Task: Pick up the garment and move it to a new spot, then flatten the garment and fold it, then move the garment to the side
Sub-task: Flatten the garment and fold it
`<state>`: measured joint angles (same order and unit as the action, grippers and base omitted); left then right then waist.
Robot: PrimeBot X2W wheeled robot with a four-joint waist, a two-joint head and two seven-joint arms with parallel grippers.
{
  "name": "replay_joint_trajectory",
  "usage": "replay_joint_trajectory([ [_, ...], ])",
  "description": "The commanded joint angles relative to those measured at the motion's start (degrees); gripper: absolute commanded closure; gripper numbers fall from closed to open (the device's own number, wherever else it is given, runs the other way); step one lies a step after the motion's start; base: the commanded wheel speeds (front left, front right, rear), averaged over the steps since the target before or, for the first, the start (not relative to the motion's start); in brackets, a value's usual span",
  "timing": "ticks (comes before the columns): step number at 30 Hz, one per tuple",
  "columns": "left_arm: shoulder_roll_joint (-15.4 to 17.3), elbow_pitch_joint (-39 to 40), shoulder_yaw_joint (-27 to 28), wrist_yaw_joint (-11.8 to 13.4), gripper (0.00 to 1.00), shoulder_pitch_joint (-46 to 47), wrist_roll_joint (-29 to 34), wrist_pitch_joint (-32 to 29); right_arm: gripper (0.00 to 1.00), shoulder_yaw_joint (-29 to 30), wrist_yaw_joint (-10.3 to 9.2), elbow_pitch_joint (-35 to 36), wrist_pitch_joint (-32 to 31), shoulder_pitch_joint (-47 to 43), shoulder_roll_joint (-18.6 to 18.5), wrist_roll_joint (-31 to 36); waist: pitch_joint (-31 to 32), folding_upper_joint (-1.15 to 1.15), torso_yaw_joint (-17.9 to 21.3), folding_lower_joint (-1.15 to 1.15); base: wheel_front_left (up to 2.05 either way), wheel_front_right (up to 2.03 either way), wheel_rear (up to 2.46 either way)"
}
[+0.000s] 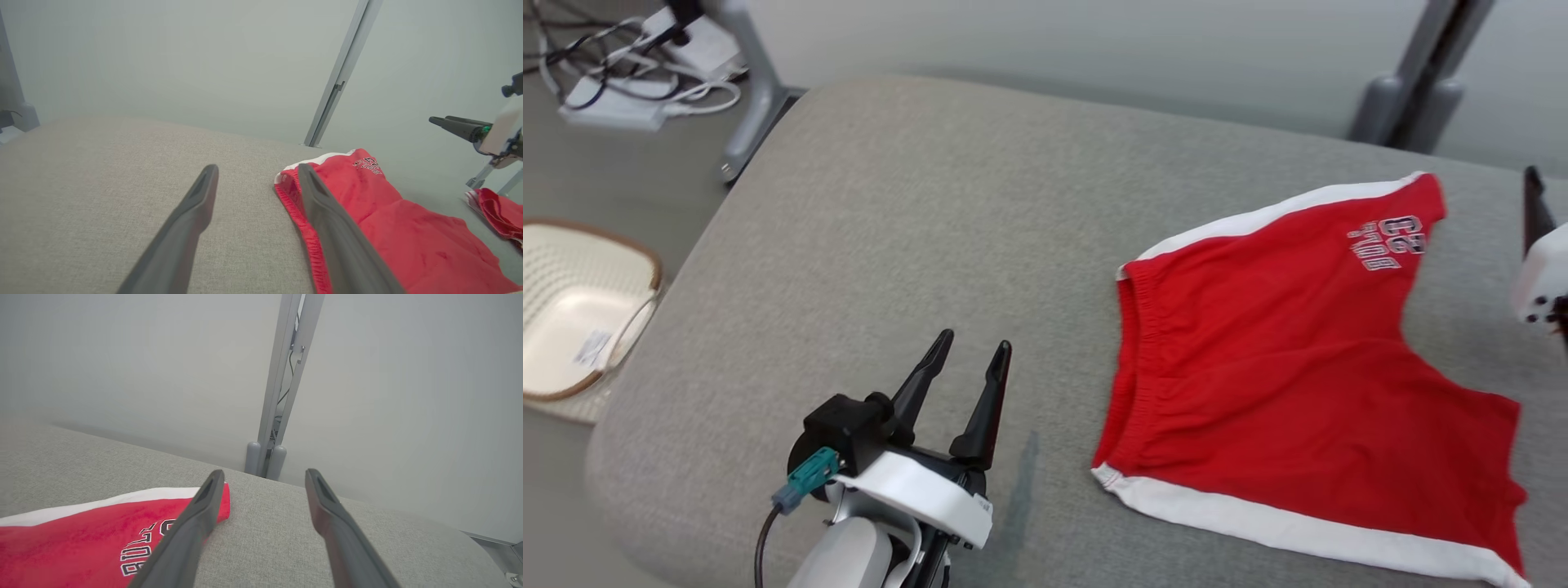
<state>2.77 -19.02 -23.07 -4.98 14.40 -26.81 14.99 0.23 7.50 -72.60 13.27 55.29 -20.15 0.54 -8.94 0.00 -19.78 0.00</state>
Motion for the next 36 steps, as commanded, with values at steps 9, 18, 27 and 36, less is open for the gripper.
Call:
replay_joint_trajectory([
  [9,0.3,-0.5,3.4,-0.2,0.0,-4.6,2.3,0.2,0.0,0.3,-0.02,18.5,1.9,-16.9,4.5,-5.5,7.5,0.0,8.6,0.0,0.0,0.0,0.0],
  [18,0.3,-0.9,4.2,-0.6,0.0,-6.7,3.0,0.2,0.0,2.7,-0.02,37.4,2.0,-34.7,6.2,-12.3,8.1,0.0,10.8,0.0,0.0,0.0,0.0],
  [27,0.3,-2.2,2.8,-1.0,0.0,-6.7,2.4,0.2,0.0,3.6,-0.02,39.5,2.0,-42.1,8.9,-13.8,7.7,0.0,11.2,0.0,0.0,0.0,0.0],
  [36,0.3,-10.1,-4.6,-2.3,0.0,-6.0,2.9,0.2,0.0,0.1,-0.02,33.8,0.7,-44.8,10.0,-17.2,7.3,0.0,12.0,0.0,0.0,0.0,0.0],
])
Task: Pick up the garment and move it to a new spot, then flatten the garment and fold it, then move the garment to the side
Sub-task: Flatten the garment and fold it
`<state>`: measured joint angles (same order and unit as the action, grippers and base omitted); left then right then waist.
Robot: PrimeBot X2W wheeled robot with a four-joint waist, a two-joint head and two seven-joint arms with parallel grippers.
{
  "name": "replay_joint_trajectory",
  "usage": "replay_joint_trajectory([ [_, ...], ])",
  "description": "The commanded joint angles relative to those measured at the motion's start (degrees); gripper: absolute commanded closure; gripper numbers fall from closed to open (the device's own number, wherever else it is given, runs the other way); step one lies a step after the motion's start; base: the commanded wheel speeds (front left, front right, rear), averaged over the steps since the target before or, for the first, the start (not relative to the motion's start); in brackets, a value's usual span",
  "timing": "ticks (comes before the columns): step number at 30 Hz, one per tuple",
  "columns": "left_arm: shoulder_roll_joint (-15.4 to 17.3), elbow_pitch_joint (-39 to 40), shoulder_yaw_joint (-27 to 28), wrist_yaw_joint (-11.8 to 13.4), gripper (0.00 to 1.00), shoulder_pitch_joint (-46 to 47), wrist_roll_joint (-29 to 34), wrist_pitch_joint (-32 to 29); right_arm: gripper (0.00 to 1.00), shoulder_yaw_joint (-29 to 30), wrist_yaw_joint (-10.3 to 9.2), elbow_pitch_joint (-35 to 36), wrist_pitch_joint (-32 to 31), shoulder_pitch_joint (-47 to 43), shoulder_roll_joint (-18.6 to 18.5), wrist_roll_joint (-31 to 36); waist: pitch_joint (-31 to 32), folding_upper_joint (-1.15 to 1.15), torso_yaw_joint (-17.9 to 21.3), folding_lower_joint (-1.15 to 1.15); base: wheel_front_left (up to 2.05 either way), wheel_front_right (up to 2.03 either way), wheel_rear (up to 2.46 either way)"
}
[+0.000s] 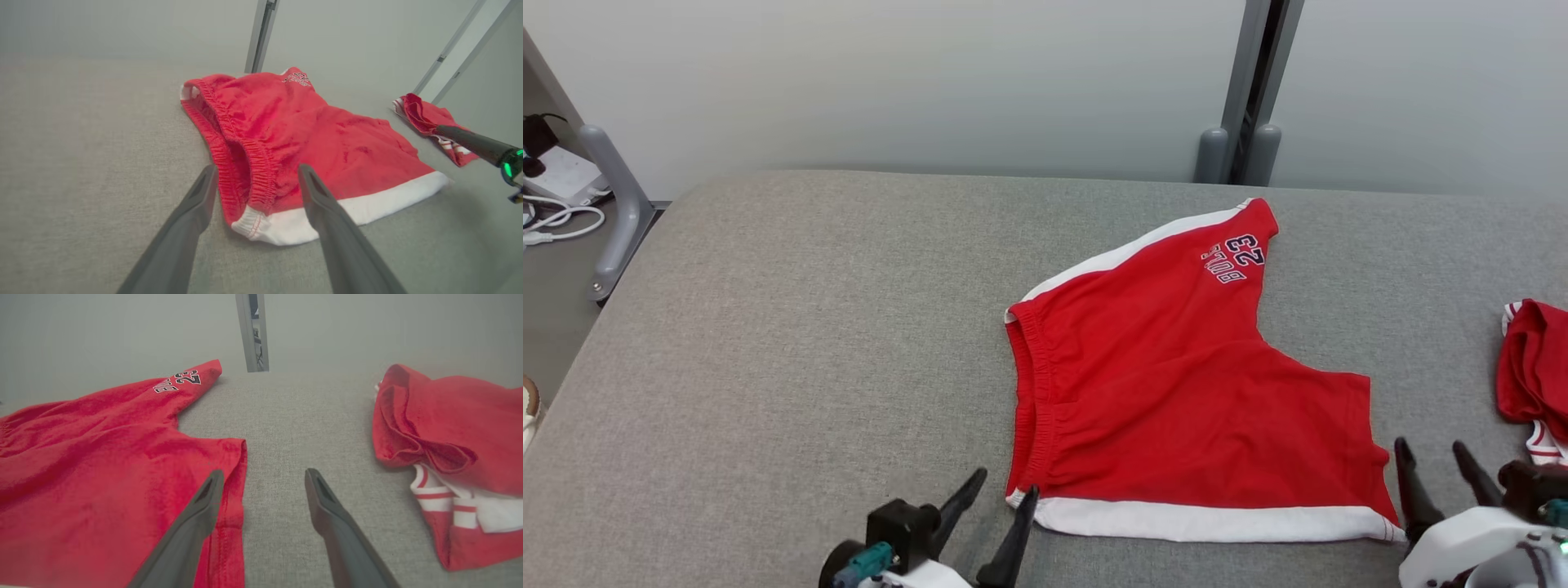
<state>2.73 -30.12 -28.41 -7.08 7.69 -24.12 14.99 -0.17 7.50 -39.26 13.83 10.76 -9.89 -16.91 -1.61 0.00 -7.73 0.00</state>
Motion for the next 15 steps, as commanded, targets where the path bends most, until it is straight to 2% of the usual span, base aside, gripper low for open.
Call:
replay_joint_trajectory([
  [1,0.4,-0.5,0.0,-0.3,0.0,1.2,0.1,0.2,0.0,-0.2,-0.02,-0.2,-0.3,-0.5,-0.2,-0.4,-0.1,0.0,0.1,0.0,0.0,0.0,0.0],
  [7,0.3,-6.8,-3.2,-0.5,0.0,3.3,-1.2,0.2,0.0,-5.3,-0.02,-2.0,-3.5,-1.7,-1.0,-6.2,-0.4,0.0,0.4,0.0,0.0,0.0,0.0],
  [15,0.3,-8.2,-4.7,-0.5,0.0,5.0,-2.2,0.2,0.0,-11.8,-0.02,-0.2,-5.0,-3.1,-3.2,-12.2,-0.6,0.0,0.5,0.0,0.0,0.0,0.0],
])
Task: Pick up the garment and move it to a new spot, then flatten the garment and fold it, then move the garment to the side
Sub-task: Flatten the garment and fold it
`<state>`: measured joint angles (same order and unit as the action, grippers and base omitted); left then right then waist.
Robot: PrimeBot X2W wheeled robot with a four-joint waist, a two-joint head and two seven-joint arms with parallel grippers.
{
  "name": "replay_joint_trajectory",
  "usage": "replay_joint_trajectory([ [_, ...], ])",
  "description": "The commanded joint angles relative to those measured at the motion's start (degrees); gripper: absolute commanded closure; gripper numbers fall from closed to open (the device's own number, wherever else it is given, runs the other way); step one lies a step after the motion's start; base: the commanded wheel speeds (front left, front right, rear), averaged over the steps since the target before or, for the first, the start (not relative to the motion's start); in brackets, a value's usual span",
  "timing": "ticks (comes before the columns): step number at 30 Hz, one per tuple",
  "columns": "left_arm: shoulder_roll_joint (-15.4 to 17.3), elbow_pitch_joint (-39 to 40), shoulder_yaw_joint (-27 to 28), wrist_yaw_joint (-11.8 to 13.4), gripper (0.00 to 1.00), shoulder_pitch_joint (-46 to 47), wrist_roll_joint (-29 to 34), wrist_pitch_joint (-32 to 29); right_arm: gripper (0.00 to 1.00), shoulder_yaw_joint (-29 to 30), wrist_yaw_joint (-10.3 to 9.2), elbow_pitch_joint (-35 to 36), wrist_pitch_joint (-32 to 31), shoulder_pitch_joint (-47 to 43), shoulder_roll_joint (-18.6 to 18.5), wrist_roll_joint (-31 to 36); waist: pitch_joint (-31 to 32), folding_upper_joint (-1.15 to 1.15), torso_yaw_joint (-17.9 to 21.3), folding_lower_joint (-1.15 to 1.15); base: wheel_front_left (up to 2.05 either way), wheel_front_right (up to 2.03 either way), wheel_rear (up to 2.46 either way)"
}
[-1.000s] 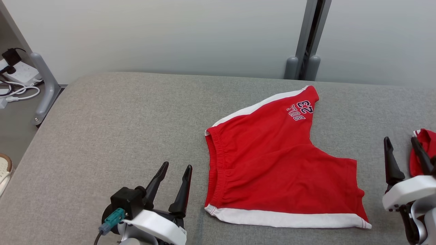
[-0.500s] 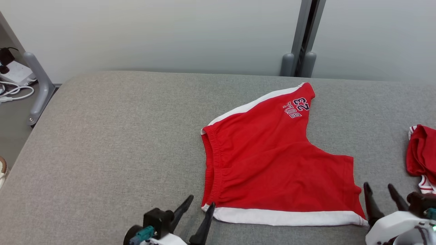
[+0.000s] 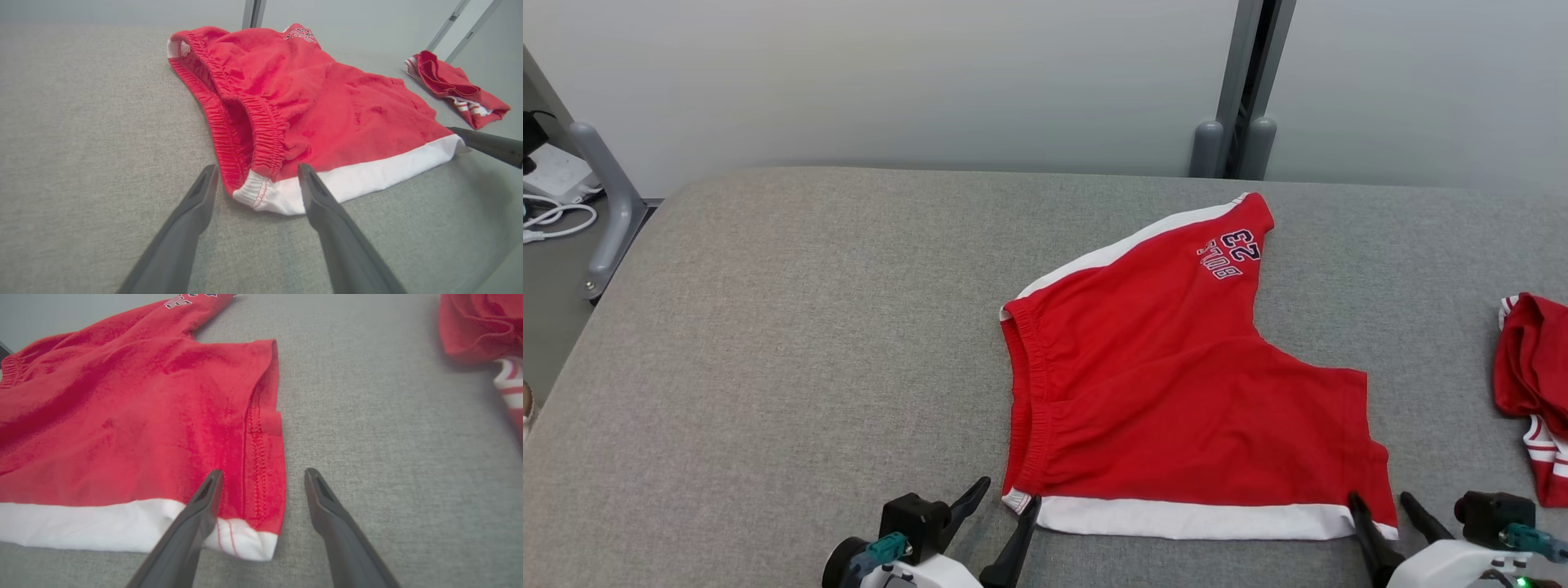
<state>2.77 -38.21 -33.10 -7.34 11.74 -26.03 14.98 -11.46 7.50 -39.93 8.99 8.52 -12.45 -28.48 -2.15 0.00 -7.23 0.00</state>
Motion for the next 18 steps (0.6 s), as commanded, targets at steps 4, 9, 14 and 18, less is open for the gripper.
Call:
replay_joint_trajectory([
  [4,0.3,-0.3,-0.3,-0.2,0.0,1.1,-0.2,0.2,0.0,-4.1,-0.02,2.9,-0.5,-2.3,-2.8,-2.6,0.1,0.0,0.0,0.0,0.0,0.0,0.0],
  [9,0.3,-0.3,-0.2,-0.2,0.0,0.8,0.0,0.2,0.0,-6.1,-0.02,5.7,-0.3,-4.1,-5.5,-3.8,0.4,0.0,0.3,0.0,0.0,0.0,0.0],
  [14,0.3,0.0,-0.1,-0.2,0.0,0.2,-0.2,0.2,0.0,-5.7,-0.02,6.8,-1.0,-4.8,-6.4,-3.7,0.8,0.0,0.5,0.0,0.0,0.0,0.0],
  [18,0.3,0.1,-0.3,-0.2,0.0,0.2,-0.7,0.2,0.0,-6.7,-0.02,9.3,-0.1,-5.3,-6.9,-4.3,1.0,0.0,0.6,0.0,0.0,0.0,0.0],
])
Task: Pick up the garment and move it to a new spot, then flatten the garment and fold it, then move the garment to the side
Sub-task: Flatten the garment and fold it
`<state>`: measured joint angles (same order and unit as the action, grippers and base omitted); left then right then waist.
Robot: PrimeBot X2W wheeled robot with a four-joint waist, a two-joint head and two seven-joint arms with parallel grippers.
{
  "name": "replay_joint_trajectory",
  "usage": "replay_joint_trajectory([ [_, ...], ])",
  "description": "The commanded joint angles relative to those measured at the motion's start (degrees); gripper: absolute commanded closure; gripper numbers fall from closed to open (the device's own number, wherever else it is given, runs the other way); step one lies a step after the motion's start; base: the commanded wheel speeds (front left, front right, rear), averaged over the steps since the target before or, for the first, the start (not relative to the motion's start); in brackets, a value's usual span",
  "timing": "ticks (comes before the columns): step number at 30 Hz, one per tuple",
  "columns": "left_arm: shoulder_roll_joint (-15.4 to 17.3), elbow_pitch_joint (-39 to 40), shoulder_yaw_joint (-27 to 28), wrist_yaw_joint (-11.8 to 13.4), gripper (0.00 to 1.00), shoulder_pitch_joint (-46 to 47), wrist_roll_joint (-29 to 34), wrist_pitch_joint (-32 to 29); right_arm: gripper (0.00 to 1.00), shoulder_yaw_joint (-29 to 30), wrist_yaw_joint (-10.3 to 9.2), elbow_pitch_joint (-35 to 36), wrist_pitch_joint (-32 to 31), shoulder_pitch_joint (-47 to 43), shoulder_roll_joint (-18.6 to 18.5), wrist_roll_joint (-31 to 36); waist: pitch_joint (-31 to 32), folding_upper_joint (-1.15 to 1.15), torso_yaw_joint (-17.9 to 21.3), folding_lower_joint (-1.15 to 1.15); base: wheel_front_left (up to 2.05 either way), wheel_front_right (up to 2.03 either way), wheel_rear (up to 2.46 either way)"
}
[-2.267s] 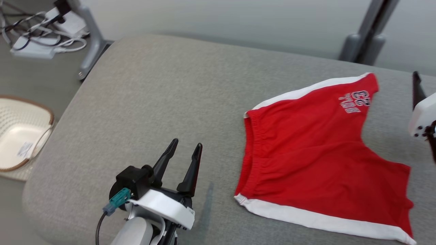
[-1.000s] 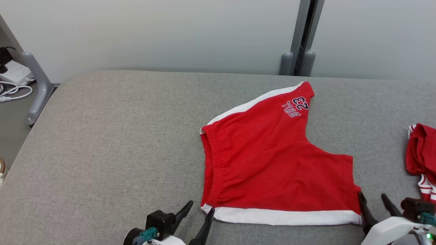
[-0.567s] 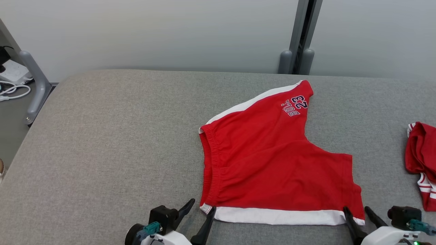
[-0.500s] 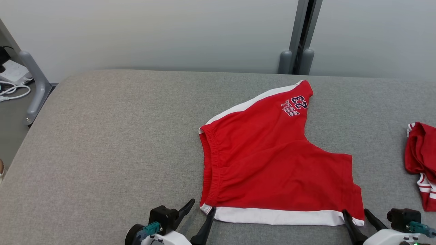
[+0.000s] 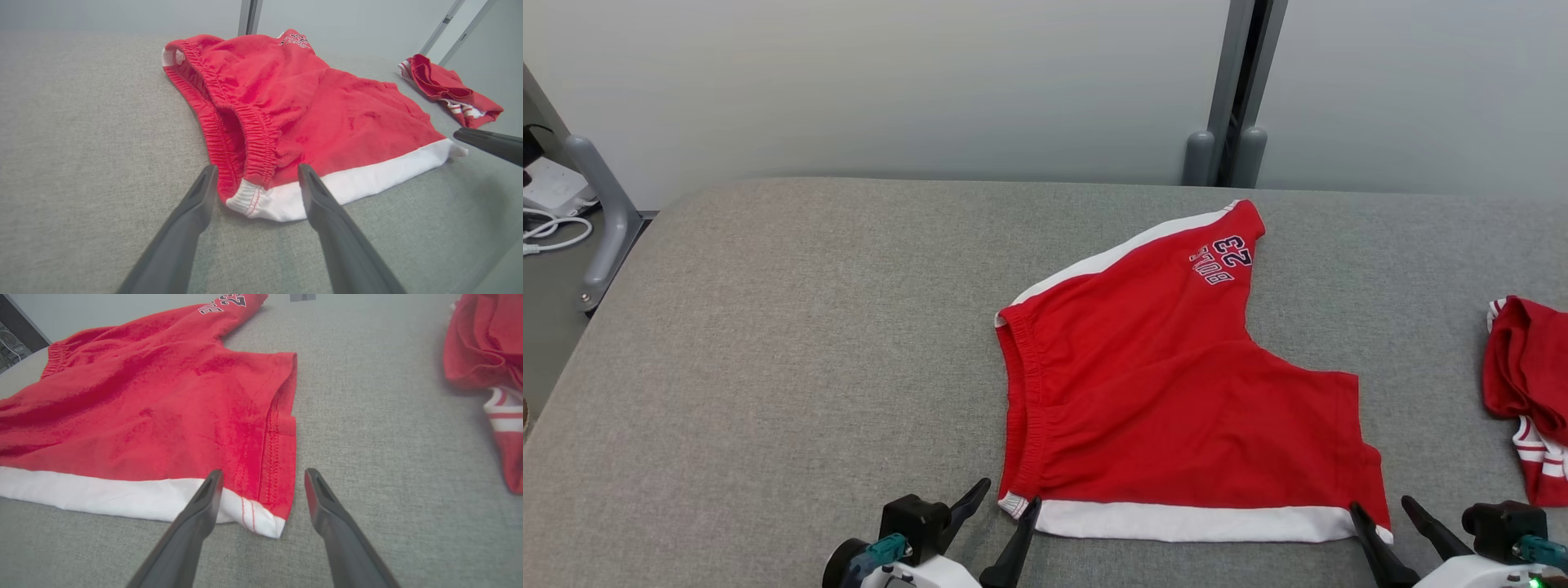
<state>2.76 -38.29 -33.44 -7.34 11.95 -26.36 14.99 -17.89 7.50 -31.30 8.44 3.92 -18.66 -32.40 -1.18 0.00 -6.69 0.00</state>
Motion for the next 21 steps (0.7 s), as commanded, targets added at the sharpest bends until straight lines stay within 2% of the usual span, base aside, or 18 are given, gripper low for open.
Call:
replay_joint_trajectory([
  [1,0.3,0.2,0.1,-0.2,0.0,0.0,-0.4,0.2,0.0,-0.8,-0.02,1.4,0.4,-0.9,-1.0,-0.4,0.0,0.0,0.0,0.0,0.0,0.0,0.0],
  [8,0.3,0.0,0.0,-0.2,0.0,0.2,-0.5,0.2,0.0,-3.2,-0.02,3.4,-1.3,-1.7,-2.7,-1.8,-0.2,0.0,0.2,0.0,0.0,0.0,0.0],
  [21,0.3,-2.2,-2.0,-0.2,0.0,1.2,-1.3,0.2,0.0,-5.7,-0.02,2.0,-3.0,-0.6,-2.9,-2.5,-0.3,0.0,0.4,0.0,0.0,0.0,0.0],
])
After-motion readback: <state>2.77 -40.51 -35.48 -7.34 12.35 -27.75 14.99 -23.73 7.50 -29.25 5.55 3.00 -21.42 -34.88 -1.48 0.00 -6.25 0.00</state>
